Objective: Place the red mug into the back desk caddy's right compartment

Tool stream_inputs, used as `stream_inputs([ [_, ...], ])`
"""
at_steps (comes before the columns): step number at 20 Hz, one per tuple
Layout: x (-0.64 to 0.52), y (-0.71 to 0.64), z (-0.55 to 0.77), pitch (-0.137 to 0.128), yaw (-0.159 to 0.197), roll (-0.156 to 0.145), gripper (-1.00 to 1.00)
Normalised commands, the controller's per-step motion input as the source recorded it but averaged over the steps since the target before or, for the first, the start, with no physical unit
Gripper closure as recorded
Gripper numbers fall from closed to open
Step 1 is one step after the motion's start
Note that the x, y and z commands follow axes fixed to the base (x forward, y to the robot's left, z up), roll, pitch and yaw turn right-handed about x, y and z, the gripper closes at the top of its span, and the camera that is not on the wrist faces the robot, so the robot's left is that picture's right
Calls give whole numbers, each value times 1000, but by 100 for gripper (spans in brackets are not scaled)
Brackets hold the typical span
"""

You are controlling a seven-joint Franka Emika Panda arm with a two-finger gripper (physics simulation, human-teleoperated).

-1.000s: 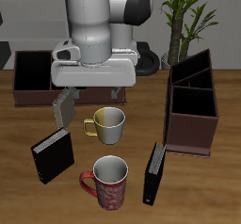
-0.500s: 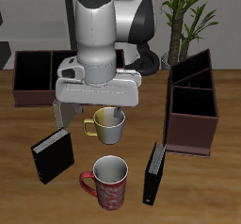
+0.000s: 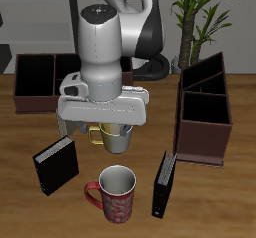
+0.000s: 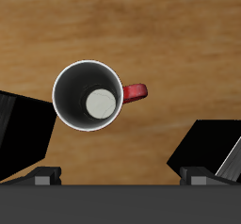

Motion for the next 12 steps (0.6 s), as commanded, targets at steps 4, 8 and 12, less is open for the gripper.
stream_inputs([
  [4, 85, -117, -13, -31, -84, -25, -100],
  [8, 188, -49, -24, 11, -28, -16, -100],
  [12, 226, 48, -39, 18, 19, -33, -100],
])
